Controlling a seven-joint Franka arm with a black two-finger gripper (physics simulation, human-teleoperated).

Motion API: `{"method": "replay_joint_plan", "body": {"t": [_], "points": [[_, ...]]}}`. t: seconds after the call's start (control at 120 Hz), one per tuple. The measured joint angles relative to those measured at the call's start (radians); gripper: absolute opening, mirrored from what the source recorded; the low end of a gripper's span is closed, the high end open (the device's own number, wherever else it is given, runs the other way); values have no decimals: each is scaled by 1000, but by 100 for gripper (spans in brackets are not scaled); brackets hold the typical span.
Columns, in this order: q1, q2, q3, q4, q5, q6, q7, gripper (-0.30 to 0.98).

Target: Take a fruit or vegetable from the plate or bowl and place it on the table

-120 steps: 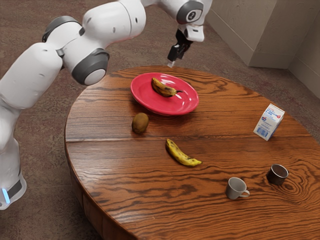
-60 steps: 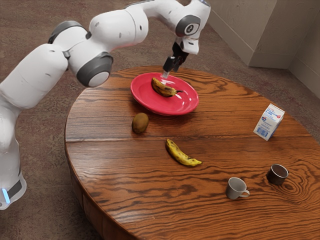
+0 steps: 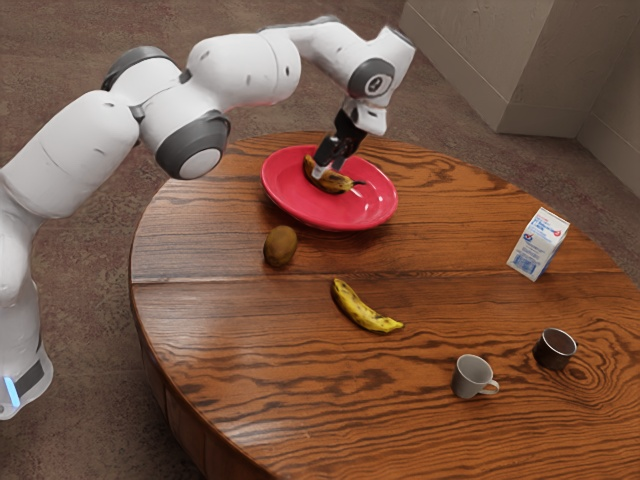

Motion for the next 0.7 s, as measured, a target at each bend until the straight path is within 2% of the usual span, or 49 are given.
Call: {"method": "replay_joint_plan", "body": {"t": [0.258, 0.517, 0.7], "points": [[-5, 0, 0, -28, 0, -2, 12, 65], [0, 3, 0, -30, -1, 0, 16, 24], [-5, 2, 0, -29, -1, 5, 17, 12]]}}
